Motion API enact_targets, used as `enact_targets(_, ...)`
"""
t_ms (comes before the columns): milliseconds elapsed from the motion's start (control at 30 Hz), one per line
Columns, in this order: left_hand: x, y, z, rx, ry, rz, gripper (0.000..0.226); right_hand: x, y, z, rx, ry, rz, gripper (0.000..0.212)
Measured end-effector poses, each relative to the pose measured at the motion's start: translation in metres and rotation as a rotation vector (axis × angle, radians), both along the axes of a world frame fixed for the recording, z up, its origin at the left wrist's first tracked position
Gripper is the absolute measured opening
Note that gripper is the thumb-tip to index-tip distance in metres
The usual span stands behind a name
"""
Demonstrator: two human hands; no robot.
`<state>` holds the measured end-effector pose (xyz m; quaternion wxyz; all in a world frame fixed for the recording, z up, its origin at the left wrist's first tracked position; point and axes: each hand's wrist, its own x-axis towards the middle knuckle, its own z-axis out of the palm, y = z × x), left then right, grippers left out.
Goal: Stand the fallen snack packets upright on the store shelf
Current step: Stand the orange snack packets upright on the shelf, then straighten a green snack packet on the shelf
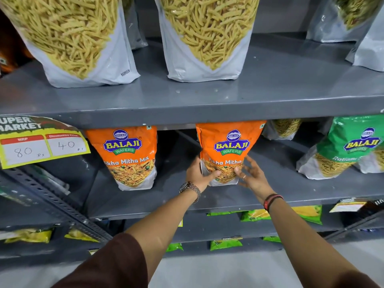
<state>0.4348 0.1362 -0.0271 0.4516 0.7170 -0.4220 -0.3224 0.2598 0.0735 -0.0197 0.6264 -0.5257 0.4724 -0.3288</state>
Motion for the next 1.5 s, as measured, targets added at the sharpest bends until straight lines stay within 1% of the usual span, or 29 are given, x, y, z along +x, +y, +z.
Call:
enact_targets(67, 0.001, 0.0, -0.001, 0.02, -0.012, -0.009, 0.077, -0.002, 0.0, -0.001, -0.021, 0.031, 0.006, 0.071)
enact_targets(133, 0.003, 0.003, -0.008, 0.087, -0.034, 0.016, 0.074, -0.005, -0.001, -0.002, -0.029, 0.086, -0.04, 0.071)
enact_targets(167, 0.005, 0.007, -0.012, 0.138, -0.08, 0.019, 0.067, -0.009, -0.001, -0.002, -0.033, 0.107, -0.089, 0.067)
enact_targets(233, 0.005, 0.017, -0.023, 0.252, -0.17, -0.014, 0.047, -0.026, 0.001, -0.002, -0.052, 0.121, -0.21, 0.051)
enact_targets(300, -0.002, 0.028, -0.034, 0.324, -0.185, -0.052, 0.031, -0.051, -0.001, -0.007, -0.06, 0.097, -0.345, 0.034)
enact_targets(367, -0.018, 0.029, -0.04, 0.347, -0.232, -0.09, 0.03, -0.083, -0.01, -0.013, -0.051, 0.081, -0.476, 0.026)
enact_targets(500, -0.061, 0.017, -0.039, 0.27, -0.298, -0.141, 0.017, -0.142, -0.026, -0.027, -0.069, 0.165, -0.598, 0.021)
enact_targets(600, -0.127, -0.008, -0.037, 0.183, -0.252, -0.149, 0.02, -0.207, -0.05, -0.03, -0.07, 0.183, -0.653, 0.018)
enact_targets(667, -0.164, -0.027, -0.037, 0.16, -0.194, -0.097, 0.013, -0.242, -0.069, -0.029, -0.071, 0.167, -0.619, 0.017)
enact_targets(700, -0.185, -0.04, -0.037, 0.145, -0.161, -0.073, 0.016, -0.261, -0.08, -0.026, -0.075, 0.14, -0.572, 0.018)
enact_targets(733, -0.204, -0.053, -0.034, 0.138, -0.129, -0.057, 0.02, -0.276, -0.09, -0.021, -0.07, 0.108, -0.51, 0.023)
enact_targets(767, -0.222, -0.066, -0.031, 0.125, -0.084, -0.05, 0.025, -0.29, -0.101, -0.016, -0.06, 0.079, -0.456, 0.034)
enact_targets(800, -0.237, -0.078, -0.026, 0.109, -0.023, -0.053, 0.032, -0.299, -0.111, -0.009, -0.046, 0.057, -0.407, 0.044)
enact_targets(867, -0.267, -0.104, -0.014, 0.078, 0.107, -0.078, 0.056, -0.317, -0.13, 0.003, -0.042, 0.038, -0.315, 0.056)
enact_targets(933, -0.288, -0.128, -0.003, 0.077, 0.116, -0.102, 0.081, -0.327, -0.147, 0.013, -0.052, 0.029, -0.199, 0.061)
enact_targets(1000, -0.3, -0.148, 0.009, 0.081, 0.072, -0.083, 0.097, -0.33, -0.159, 0.02, -0.076, 0.037, -0.087, 0.065)
enact_targets(1033, -0.304, -0.155, 0.013, 0.07, 0.058, -0.074, 0.098, -0.329, -0.162, 0.021, -0.084, 0.044, -0.047, 0.064)
enact_targets(1100, -0.309, -0.162, 0.021, 0.041, 0.038, -0.05, 0.093, -0.325, -0.163, 0.022, -0.069, 0.055, -0.002, 0.059)
enact_targets(1200, -0.311, -0.163, 0.027, 0.034, -0.06, -0.004, 0.083, -0.319, -0.158, 0.019, -0.055, -0.006, -0.008, 0.041)
enact_targets(1267, -0.309, -0.16, 0.029, 0.016, -0.115, 0.019, 0.079, -0.315, -0.155, 0.019, -0.05, -0.038, -0.01, 0.034)
enact_targets(1367, -0.303, -0.152, 0.031, -0.001, -0.141, 0.065, 0.075, -0.307, -0.151, 0.02, -0.029, -0.065, 0.017, 0.034)
enact_targets(1500, -0.286, -0.144, 0.031, -0.005, -0.116, 0.109, 0.073, -0.291, -0.145, 0.024, -0.027, -0.068, 0.046, 0.041)
